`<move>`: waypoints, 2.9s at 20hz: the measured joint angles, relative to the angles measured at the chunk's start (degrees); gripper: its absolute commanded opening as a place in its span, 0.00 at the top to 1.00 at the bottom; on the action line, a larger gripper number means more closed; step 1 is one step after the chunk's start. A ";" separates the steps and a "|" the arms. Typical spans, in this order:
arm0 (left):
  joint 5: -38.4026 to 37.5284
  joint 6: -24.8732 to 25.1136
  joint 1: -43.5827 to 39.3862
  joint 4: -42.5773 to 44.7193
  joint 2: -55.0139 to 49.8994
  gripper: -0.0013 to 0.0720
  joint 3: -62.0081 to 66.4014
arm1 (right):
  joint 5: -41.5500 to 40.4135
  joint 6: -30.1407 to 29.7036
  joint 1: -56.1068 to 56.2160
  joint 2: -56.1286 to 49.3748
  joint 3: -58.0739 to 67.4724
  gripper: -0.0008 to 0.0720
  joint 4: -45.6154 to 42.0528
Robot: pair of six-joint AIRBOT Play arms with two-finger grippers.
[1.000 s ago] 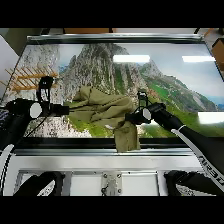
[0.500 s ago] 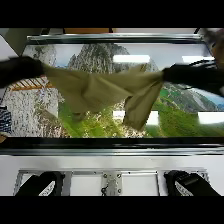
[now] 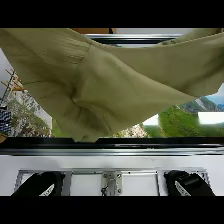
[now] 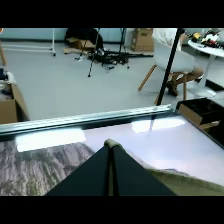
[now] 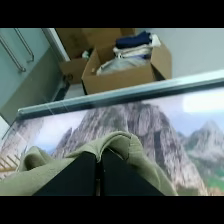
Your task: Fold the clothes and pants, and hang the long-sleeved shirts on hangers.
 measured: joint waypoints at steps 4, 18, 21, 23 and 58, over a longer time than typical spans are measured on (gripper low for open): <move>-6.49 -0.70 3.85 2.40 -9.38 0.97 0.79 | 7.85 -1.55 0.00 -6.91 -0.31 0.97 -0.55; -2.10 0.22 8.22 -13.35 -17.27 0.97 -44.09 | 7.58 -8.35 0.00 -8.07 -45.68 0.01 -3.89; -0.50 0.44 8.24 -14.43 -17.27 0.97 -48.50 | 5.84 -8.83 0.76 -7.93 -47.39 0.02 -3.02; 0.22 0.44 8.24 -14.84 -17.27 0.97 -50.18 | 5.22 -8.85 2.25 -8.52 -47.91 0.02 -2.75; -0.22 2.01 8.24 -15.37 -17.29 0.97 -51.98 | 13.42 11.50 12.52 -25.97 -49.44 0.47 -15.58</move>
